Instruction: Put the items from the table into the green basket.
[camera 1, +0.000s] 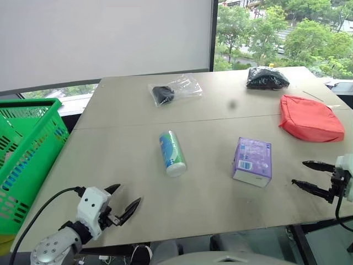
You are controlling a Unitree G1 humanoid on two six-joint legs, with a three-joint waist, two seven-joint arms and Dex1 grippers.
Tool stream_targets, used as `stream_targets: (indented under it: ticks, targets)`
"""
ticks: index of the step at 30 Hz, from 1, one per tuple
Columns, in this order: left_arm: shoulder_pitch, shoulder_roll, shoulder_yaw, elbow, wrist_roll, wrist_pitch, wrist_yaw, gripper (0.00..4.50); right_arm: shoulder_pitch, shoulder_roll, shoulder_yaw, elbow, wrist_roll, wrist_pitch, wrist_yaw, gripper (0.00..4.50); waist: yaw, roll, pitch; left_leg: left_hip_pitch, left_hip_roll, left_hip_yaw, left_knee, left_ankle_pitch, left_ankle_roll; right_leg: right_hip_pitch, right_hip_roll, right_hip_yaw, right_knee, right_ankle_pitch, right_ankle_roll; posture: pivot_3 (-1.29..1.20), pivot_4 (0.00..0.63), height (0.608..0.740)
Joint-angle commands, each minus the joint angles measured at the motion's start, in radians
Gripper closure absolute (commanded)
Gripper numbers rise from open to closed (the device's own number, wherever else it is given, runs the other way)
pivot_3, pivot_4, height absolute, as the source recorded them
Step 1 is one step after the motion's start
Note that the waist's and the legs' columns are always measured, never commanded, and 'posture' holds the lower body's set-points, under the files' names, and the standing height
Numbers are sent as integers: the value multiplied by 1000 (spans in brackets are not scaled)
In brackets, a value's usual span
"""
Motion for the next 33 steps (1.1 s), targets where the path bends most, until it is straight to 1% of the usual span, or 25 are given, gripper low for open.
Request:
stream_targets:
  ticks: [1,6,12,19,23,25,28,31,32,33]
  targets:
    - [13,3,11,-34,-6,-14,-7,98,-39,-12,-17,13,12,-19,30,0,1,-2,1,0,0,0,0,0,0,0,0,0,0,0,0,-32,14,740]
    - [31,-7,35,-28,-34,-19,-21,98,-69,4,-12,32,11,-30,47,0,1,-4,4,0,0,0,0,0,0,0,0,0,0,0,0,-32,12,740]
    - [33,-6,48,-35,-69,7,-33,98,-74,11,-18,43,10,-40,47,0,19,-3,4,0,0,0,0,0,0,0,0,0,0,0,0,-38,9,740]
    - [31,-9,48,-60,-105,50,-29,98,-62,2,-21,31,18,27,27,0,23,-3,4,0,0,0,0,0,0,0,0,0,0,0,0,-49,16,740]
    - [29,-9,51,-68,-107,52,-25,98,-50,-7,-21,16,2,24,25,0,23,-3,4,0,0,0,0,0,0,0,0,0,0,0,0,-49,16,740]
    - [15,-12,47,-79,-90,63,4,98,-51,-8,-26,12,6,26,24,0,23,-2,4,0,0,0,0,0,0,0,0,0,0,0,0,-52,14,740]
    - [-20,-22,43,-191,-110,185,111,98,-74,-26,-48,-17,27,37,23,0,23,-2,4,0,0,0,0,0,0,0,0,0,0,0,0,-52,14,740]
    - [-111,-54,82,-363,-322,408,290,98,-109,-43,-71,-135,89,107,7,0,23,-1,3,0,0,0,1,0,0,0,-1,1,1,0,1,-79,7,740]
    - [-163,-63,80,-410,-392,498,378,98,-125,-49,-73,-205,116,162,-19,0,23,0,3,0,0,0,1,0,0,0,-1,0,1,1,1,-79,7,740]
    - [-214,-63,70,-443,-433,581,454,98,-141,-52,-68,-271,136,222,-53,0,22,1,3,0,0,0,1,0,0,0,-1,0,1,1,1,-79,9,740]
